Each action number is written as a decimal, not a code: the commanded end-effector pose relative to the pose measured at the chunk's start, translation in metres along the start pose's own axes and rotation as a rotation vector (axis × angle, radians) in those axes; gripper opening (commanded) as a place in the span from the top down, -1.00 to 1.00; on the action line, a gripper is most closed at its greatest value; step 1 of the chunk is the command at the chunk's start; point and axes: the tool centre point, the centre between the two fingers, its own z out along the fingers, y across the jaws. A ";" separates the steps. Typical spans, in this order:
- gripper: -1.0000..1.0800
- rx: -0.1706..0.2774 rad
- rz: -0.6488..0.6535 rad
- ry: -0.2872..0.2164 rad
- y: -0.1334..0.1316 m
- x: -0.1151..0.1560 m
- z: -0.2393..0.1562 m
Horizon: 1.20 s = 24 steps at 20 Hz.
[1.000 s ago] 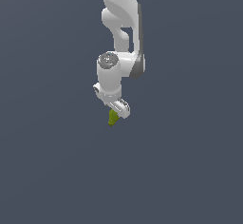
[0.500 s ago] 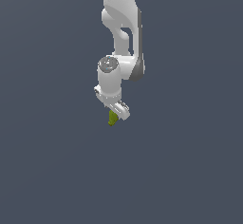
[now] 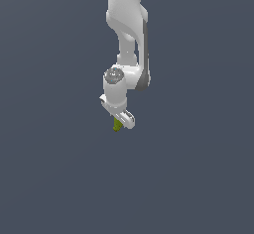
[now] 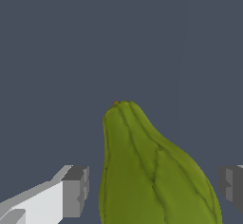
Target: Pick up the object and move it to a goal position.
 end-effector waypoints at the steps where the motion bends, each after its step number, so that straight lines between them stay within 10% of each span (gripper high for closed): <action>1: 1.00 0.001 0.000 0.001 0.000 0.000 0.001; 24: 1.00 0.002 0.000 0.001 0.013 0.018 -0.049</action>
